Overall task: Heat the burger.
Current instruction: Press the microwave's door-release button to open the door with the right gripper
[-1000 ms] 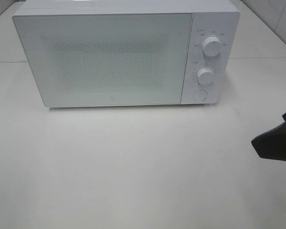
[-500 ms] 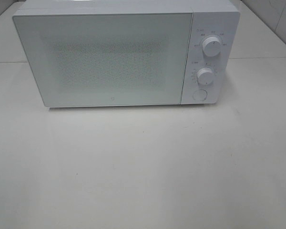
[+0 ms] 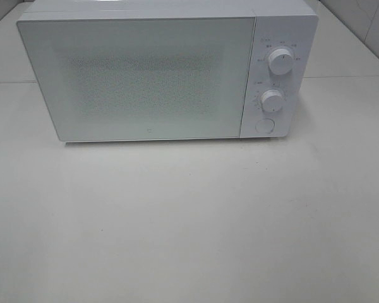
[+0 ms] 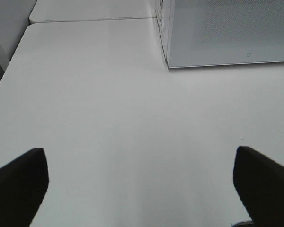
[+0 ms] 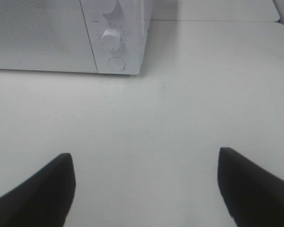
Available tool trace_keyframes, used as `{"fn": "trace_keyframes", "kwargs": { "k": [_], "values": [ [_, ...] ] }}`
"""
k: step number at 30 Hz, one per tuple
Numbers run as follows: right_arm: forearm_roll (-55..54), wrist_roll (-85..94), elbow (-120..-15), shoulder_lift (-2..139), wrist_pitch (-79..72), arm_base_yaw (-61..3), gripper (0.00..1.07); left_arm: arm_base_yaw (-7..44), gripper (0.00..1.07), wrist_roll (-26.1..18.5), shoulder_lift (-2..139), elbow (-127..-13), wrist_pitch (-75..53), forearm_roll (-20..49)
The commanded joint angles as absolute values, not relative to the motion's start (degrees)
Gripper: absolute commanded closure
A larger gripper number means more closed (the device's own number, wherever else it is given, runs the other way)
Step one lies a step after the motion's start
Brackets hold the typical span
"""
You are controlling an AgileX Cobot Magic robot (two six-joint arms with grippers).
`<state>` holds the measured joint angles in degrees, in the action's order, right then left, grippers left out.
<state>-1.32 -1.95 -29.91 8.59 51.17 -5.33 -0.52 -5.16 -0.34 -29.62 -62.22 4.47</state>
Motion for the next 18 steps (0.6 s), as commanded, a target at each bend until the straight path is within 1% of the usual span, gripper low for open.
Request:
{"fn": "trace_keyframes", "kwargs": {
  "k": [1,9,18],
  "values": [
    [-1.32,-2.41,-29.62,4.53,52.02,-3.15,0.34,-0.63,0.08,-5.16,-1.15,-29.68,-61.42,4.64],
    [-1.26,-2.58,-28.02,-1.89,55.0,-2.46,0.35,-0.63,0.08,-5.16,-1.15,-29.68,-61.42,4.64],
    [-1.26,-2.58,-28.07,-1.83,55.0,-2.18,0.35,-0.63,0.09,-5.16,-1.15,-29.68,-61.42,4.64]
  ]
}}
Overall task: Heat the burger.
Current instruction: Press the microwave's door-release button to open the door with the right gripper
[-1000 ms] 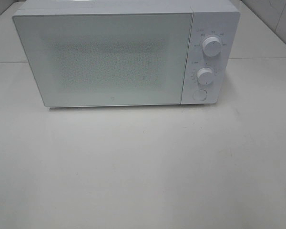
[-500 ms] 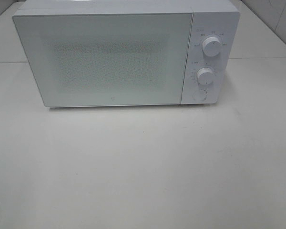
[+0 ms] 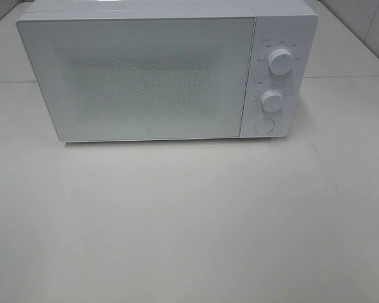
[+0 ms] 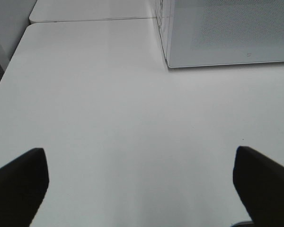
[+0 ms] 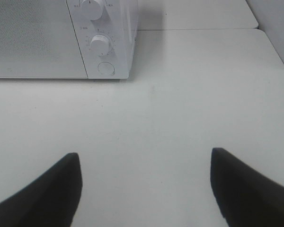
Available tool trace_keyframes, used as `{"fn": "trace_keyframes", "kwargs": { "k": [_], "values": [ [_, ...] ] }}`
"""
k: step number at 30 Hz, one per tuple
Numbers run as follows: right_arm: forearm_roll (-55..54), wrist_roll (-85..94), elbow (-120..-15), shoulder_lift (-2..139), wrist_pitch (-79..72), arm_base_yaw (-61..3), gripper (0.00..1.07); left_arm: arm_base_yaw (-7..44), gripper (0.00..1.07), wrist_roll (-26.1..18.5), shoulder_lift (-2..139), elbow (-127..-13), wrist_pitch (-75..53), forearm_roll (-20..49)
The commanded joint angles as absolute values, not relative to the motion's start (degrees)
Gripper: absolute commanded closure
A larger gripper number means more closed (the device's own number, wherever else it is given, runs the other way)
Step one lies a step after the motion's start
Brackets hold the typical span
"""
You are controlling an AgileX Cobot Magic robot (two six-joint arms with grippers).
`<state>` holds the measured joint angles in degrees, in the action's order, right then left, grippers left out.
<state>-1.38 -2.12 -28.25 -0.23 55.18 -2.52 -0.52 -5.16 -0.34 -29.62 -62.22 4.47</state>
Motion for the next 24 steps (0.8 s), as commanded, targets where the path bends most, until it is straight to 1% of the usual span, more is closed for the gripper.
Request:
{"fn": "trace_keyframes", "kwargs": {
  "k": [1,15,20,23,24],
  "values": [
    [-1.26,-2.58,-28.07,-1.83,55.0,-2.18,0.35,-0.63,0.09,-5.16,-1.15,-29.68,-61.42,4.64],
    [-1.32,-2.58,-28.3,-1.78,54.72,-2.18,0.35,-0.63,0.09,-5.16,-1.15,-29.68,-61.42,4.64],
    [-1.32,-2.58,-30.08,0.06,48.82,-2.23,0.35,-0.63,0.09,-5.16,-1.15,-29.68,-61.42,4.64],
    [-1.32,-2.58,-30.08,0.92,47.73,-2.23,0.35,-0.63,0.09,-5.16,-1.15,-29.68,-61.42,4.64],
    [-1.43,-2.58,-30.08,2.98,45.61,-2.23,0.35,-0.63,0.09,-5.16,-1.15,-29.68,-61.42,4.64]
  ]
}}
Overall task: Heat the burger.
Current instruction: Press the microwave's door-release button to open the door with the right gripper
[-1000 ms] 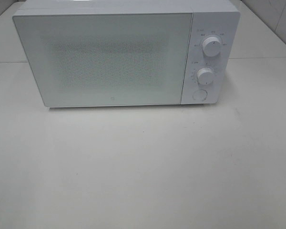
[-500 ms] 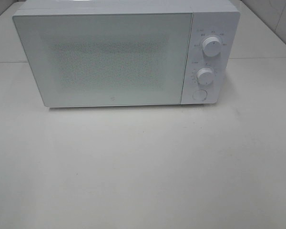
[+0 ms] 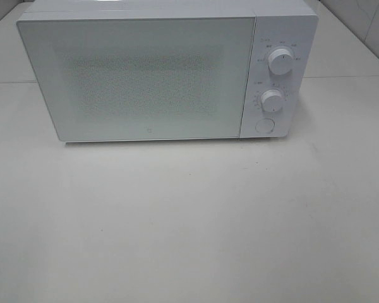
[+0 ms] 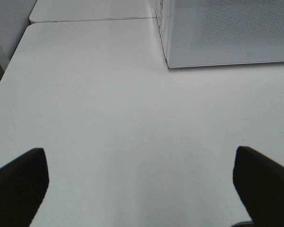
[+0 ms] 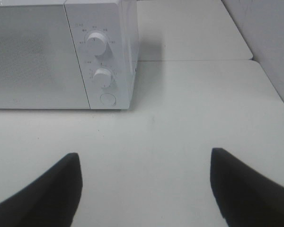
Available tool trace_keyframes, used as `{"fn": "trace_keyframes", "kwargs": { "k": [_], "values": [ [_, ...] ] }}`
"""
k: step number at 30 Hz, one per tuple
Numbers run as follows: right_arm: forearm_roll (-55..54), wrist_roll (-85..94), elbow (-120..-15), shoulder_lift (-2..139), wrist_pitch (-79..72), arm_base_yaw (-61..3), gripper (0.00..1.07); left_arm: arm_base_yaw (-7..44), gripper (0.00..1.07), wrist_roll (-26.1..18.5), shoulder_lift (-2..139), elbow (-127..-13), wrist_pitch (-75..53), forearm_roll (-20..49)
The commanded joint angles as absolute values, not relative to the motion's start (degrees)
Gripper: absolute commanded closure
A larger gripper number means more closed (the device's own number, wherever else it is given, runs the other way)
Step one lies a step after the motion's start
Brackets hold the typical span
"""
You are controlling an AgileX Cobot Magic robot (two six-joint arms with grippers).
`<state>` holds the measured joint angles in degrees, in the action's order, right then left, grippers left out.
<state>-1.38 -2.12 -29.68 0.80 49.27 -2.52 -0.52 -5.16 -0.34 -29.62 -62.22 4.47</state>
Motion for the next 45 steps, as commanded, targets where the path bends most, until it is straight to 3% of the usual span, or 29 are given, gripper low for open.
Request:
{"fn": "trace_keyframes", "kwargs": {
  "k": [1,19,37,42,45],
  "values": [
    [-1.49,-2.58,-30.08,4.98,43.09,-2.23,0.35,-0.63,0.09,-5.16,-1.15,-29.68,-61.42,4.64],
    [-1.49,-2.18,-30.08,23.43,23.72,-2.23,0.35,-0.63,0.09,-5.16,-1.15,-29.68,-61.42,4.64],
    [-1.03,-2.18,-30.08,52.14,0.0,-2.23,0.35,-0.63,0.09,-5.16,-1.15,-29.68,-61.42,4.64],
    [-1.03,-2.18,-30.08,58.27,-6.19,-2.35,0.41,-0.63,0.09,-5.16,-1.15,-29.68,-61.42,4.64],
    [-1.03,-2.18,-30.08,62.45,-10.83,-2.35,0.5,-0.63,0.09,-5.16,-1.15,-29.68,-61.42,4.64]
  ]
}}
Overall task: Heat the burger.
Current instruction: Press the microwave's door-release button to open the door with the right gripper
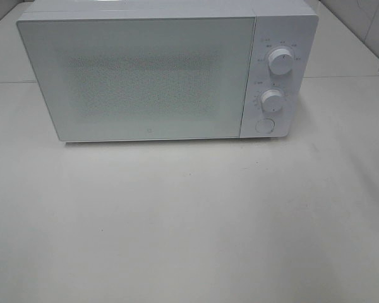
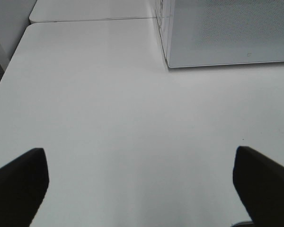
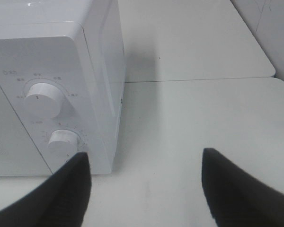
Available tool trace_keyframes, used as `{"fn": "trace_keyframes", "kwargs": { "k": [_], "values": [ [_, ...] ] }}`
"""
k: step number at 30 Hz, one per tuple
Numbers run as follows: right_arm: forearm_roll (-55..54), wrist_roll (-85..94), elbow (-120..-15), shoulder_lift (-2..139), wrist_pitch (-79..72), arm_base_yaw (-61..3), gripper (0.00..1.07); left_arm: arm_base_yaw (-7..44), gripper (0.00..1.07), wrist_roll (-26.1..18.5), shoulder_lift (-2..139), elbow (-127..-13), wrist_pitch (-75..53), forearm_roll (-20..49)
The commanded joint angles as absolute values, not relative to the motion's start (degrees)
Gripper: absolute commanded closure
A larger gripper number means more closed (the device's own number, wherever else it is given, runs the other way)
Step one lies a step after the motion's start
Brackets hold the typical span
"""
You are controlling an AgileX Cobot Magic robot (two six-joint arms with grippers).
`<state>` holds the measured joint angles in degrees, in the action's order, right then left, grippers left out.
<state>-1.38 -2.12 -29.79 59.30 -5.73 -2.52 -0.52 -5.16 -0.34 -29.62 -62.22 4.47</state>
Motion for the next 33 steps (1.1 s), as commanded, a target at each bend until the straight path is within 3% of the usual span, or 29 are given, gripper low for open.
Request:
{"fn": "trace_keyframes", "kwargs": {
  "k": [1,3,4,6,7,8,9,12,25,33],
  "values": [
    [-1.03,-2.41,-30.08,64.86,-13.29,-2.35,0.58,-0.63,0.09,-5.16,-1.15,-29.68,-61.42,4.64],
    [-1.03,-2.41,-30.08,66.0,-14.61,-2.35,0.63,-0.63,0.09,-5.16,-1.15,-29.68,-61.42,4.64],
    [-1.03,-2.41,-29.74,68.07,-17.25,-2.35,0.75,-0.63,0.09,-5.16,-1.15,-29.68,-61.42,4.64],
    [-1.03,-2.52,-29.34,68.81,-19.14,-2.35,0.8,-0.63,0.09,-5.16,-1.15,-29.68,-61.42,4.64],
    [-1.09,-2.98,-28.07,70.42,-23.09,-2.35,0.91,-0.63,0.09,-5.16,-1.15,-29.68,-61.42,4.64],
    [-1.09,-2.98,-28.07,70.42,-23.09,-2.35,0.91,-0.63,0.09,-5.16,-1.15,-29.68,-61.42,4.64],
    [-1.26,-4.35,-26.93,71.85,-26.41,-2.41,1.0,-0.63,0.09,-5.16,-1.15,-29.68,-61.42,4.64],
    [-1.83,-5.79,-25.61,74.54,-30.08,-4.3,1.07,-0.63,0.09,-5.16,-1.15,-29.68,-61.42,4.64],
    [-11.92,-14.21,-25.1,85.89,-41.37,-16.39,1.07,-0.63,0.09,-5.16,-1.15,-29.68,-61.42,4.64],
    [-20.51,-19.54,-25.1,93.79,-49.16,-27.27,1.07,-0.63,0.09,-5.16,-1.15,-29.68,-61.42,4.64]
  ]
}}
